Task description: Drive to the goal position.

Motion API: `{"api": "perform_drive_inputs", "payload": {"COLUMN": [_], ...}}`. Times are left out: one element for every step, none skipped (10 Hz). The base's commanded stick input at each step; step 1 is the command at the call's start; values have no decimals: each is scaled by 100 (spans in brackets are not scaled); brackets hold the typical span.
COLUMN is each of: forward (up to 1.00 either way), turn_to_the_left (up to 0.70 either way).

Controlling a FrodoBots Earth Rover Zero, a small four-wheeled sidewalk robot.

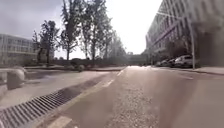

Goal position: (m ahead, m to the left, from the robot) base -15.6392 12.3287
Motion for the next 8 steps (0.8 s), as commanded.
{"api": "perform_drive_inputs", "payload": {"forward": [70,70,70,70,70,70,70,70], "turn_to_the_left": [14,14,14,14,14,14,14,14]}}
